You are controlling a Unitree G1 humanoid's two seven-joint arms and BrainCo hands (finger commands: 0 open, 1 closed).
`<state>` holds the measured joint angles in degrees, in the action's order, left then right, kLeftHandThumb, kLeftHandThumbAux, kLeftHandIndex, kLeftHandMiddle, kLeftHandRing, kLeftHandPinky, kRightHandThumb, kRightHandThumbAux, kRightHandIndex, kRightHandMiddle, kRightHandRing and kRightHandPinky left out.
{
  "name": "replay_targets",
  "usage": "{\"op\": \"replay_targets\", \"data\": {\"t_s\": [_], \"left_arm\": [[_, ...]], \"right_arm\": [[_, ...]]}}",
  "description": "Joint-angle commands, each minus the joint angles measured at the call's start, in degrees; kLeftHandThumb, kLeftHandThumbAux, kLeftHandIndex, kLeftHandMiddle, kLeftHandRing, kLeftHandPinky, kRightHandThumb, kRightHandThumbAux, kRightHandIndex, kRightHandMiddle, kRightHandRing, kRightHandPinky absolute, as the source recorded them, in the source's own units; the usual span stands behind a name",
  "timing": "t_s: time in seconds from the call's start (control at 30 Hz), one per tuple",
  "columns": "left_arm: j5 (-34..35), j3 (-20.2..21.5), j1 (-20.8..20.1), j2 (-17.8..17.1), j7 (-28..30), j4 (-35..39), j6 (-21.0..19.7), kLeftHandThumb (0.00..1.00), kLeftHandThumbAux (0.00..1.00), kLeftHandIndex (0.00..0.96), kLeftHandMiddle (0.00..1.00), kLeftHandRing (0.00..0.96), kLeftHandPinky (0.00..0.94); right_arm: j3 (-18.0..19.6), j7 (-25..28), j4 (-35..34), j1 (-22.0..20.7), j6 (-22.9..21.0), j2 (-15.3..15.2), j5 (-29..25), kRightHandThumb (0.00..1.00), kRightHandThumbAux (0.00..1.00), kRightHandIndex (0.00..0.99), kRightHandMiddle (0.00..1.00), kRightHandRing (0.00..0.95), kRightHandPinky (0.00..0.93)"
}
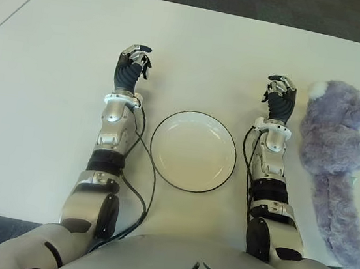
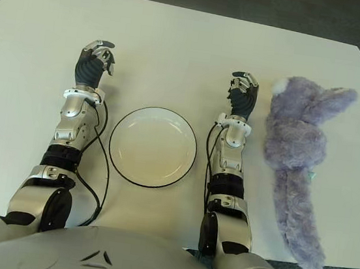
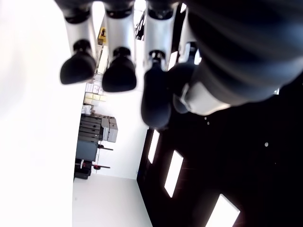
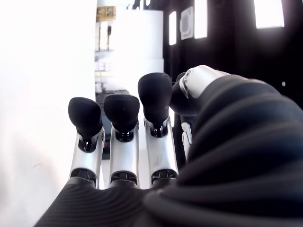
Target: Put the doll into the plate.
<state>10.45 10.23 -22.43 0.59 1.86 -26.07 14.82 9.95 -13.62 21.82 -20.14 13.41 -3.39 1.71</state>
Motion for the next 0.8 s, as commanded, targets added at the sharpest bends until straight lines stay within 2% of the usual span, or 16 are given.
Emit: {"op": "replay_targets", "data": {"t_s": [0.03,0.23,0.4,0.57,0.7,0.8], "left_arm": [[0.65,-0.2,0.75,0.23,0.98,-0.16,-1.13,0.717,0.7,0.445,0.802,0.8,0.797],[1.19,-0.16,0.66,0.26,1.41,-0.2,-1.43,0.717,0.7,0.445,0.803,0.803,0.803],[1.57,-0.09,0.6,0.25,1.84,-0.31,-1.49,0.718,0.7,0.445,0.804,0.804,0.803],[1.66,-0.05,0.56,0.22,2.12,-0.43,-1.46,0.718,0.7,0.445,0.803,0.803,0.799],[1.72,-0.05,0.54,0.19,2.03,-0.44,-1.57,0.718,0.7,0.445,0.804,0.803,0.801],[1.69,-0.08,0.54,0.21,1.91,-0.45,-1.56,0.719,0.7,0.445,0.806,0.804,0.802]], "right_arm": [[-1.31,-0.59,-2.16,3.77,-3.24,0.73,1.63,0.713,0.717,0.442,0.802,0.812,0.747],[-2.27,-0.62,-5.07,4.76,-5.7,0.35,2.63,0.712,0.717,0.441,0.8,0.808,0.755],[-3.61,-0.84,-11.49,6.68,-8.07,-0.02,5.16,0.712,0.717,0.442,0.816,0.82,0.793],[-6.5,-2.19,-22.63,9.53,-13.11,0.51,10.92,0.714,0.715,0.442,0.836,0.83,0.822],[-8.88,-5.43,-24.35,10.22,-13.59,-0.75,18.72,0.714,0.715,0.442,0.852,0.841,0.84],[-9.66,-6.23,-25.52,10.61,-14.5,-1.07,21.86,0.715,0.715,0.442,0.858,0.846,0.851]]}}
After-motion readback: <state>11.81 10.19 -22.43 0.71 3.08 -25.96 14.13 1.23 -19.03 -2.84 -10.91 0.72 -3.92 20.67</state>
